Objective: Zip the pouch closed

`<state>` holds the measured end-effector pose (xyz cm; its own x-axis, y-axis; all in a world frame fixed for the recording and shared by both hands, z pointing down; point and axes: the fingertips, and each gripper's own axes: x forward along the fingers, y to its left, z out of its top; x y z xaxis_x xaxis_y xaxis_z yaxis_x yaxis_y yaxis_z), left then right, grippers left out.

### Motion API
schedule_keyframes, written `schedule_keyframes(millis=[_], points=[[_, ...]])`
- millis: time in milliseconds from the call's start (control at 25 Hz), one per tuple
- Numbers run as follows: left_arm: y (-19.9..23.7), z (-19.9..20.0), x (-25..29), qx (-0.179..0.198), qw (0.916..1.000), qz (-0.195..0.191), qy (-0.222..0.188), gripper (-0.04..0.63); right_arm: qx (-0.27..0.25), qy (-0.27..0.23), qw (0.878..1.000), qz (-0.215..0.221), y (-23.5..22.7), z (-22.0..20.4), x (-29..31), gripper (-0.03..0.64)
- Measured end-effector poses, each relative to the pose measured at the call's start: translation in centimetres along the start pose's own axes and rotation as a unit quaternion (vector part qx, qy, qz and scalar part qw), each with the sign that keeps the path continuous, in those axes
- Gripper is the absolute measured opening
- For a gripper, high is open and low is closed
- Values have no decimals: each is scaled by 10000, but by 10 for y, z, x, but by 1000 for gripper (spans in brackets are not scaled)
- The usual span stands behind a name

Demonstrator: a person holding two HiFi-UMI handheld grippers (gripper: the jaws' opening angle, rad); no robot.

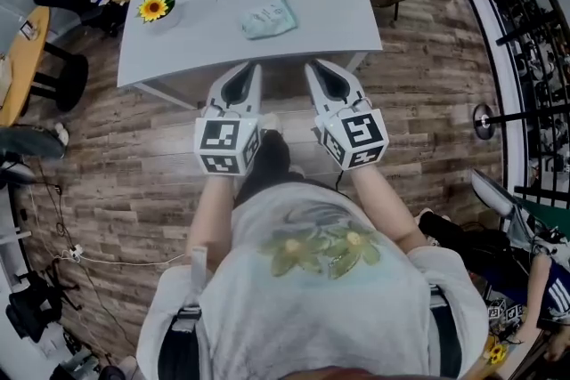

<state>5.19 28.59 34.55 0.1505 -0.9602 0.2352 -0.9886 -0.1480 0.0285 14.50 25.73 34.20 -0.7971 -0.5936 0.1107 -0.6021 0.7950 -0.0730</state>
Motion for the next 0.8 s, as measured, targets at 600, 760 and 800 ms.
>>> schedule_keyframes(millis=[600, 760, 800], points=[[66, 7, 83, 125, 9990, 9, 436, 224, 130, 398, 9991, 69, -53, -2, 80, 189], [83, 4, 105, 140, 9981, -112, 582, 224, 164, 489, 9987, -8, -70, -6, 104, 190], [87, 4, 110, 133, 9979, -141, 611, 224, 177, 517, 9985, -30, -74, -7, 110, 190]])
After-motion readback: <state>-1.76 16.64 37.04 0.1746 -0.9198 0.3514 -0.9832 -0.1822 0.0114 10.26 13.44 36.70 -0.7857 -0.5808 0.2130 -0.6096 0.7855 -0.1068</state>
